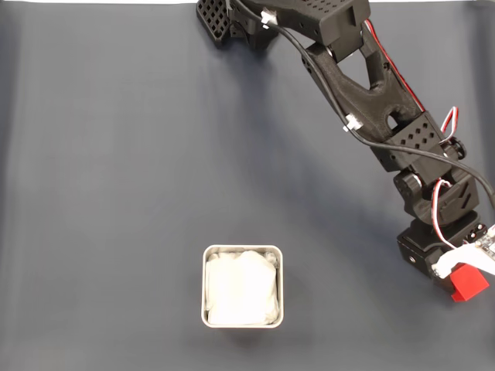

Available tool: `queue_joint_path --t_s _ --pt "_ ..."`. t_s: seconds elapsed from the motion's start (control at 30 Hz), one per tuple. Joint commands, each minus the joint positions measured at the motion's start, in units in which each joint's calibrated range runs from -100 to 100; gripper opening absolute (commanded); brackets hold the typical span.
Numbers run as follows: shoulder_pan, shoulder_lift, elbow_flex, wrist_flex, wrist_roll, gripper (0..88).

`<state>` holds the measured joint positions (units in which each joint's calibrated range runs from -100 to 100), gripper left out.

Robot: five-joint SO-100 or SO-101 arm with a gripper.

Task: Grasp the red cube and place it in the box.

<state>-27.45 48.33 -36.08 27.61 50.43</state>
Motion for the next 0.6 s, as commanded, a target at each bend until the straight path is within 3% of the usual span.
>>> queue_joint_path --t_s 0.0,0.23,0.57 --pt "-0.18 -3.27 -0.15 -0.56 0.34 19.5" --pt "-0.18 -3.87 0.58 -0.47 0.54 13.6" --pt "-0.18 -4.22 0.77 -0.31 0.54 11.7"
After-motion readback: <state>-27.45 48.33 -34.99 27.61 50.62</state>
